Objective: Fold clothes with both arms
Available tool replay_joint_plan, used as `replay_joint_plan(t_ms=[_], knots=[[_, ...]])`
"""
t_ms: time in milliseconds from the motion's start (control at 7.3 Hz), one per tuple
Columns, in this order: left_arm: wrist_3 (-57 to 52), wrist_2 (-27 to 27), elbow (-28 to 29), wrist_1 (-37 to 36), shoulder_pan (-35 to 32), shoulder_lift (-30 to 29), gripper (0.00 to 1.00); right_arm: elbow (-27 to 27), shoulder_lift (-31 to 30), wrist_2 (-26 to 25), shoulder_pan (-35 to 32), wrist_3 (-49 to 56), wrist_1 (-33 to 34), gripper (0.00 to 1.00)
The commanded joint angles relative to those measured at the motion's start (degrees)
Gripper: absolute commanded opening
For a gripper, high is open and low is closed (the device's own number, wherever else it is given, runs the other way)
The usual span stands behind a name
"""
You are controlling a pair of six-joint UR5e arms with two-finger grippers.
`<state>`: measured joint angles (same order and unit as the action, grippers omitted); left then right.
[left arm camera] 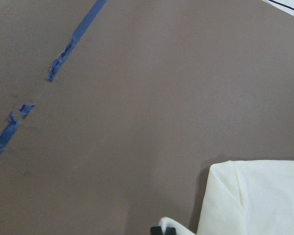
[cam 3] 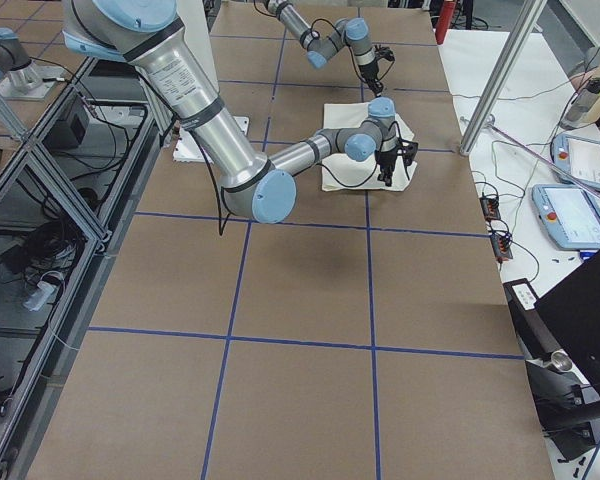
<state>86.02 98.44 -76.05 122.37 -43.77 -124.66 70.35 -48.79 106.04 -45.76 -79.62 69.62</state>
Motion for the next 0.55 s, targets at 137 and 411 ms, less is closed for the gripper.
replay_joint_plan(t_ms=[137, 411], knots=[[0.02, 0.00, 1.08, 0.76, -0.35, -0.41, 0.25, -0.04, 0.28, -0.31, -0.38, 1.14, -0.01, 0.00], [-0.07, 0.08, 1.00, 0.76, -0.35, -0.49, 0.38, -0.04, 0.36, -0.40, -0.39, 1.14, -0.10, 0.00]])
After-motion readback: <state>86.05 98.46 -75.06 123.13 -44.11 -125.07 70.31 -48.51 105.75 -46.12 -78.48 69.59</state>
